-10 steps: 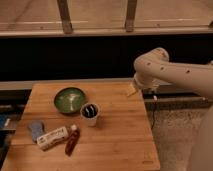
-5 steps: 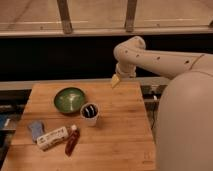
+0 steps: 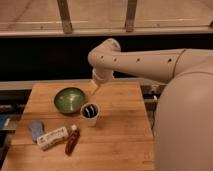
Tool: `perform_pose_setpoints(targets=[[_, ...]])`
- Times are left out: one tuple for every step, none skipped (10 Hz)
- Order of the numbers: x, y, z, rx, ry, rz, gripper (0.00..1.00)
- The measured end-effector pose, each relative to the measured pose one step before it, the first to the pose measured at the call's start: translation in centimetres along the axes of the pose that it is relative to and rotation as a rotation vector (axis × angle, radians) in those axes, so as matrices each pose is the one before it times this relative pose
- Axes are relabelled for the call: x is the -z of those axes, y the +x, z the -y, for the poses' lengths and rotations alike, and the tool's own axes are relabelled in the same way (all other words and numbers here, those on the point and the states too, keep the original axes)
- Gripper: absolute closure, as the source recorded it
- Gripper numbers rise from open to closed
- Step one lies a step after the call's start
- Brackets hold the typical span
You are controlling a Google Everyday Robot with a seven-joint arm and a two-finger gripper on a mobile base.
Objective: Move the arm in a circular motion
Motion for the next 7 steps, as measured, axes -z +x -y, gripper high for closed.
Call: perform_pose_setpoints(targets=[[0.456,0.851,-2.069,0.02644,-0.0048,0.00384,0.2],[0.535,1.511,-2.614,0.02555,-0.00596,0.00255,0.2],[0.332,1.325,-1.571,0.00764,-0.00226,-0.00134,0.2],[0.305,2.393,-1.741,-0.00562,-0.00127,-0.00754,0.2],[0.123,2.487,-0.807,-0.01904,0.00169,-0.01338,0.2],[0.035,2.095,-0.134,-0.02482,0.00301,-0.013,0.2],[-0.126,1.848,0.267,-0.03152,0.00569,-0.01553,0.2]])
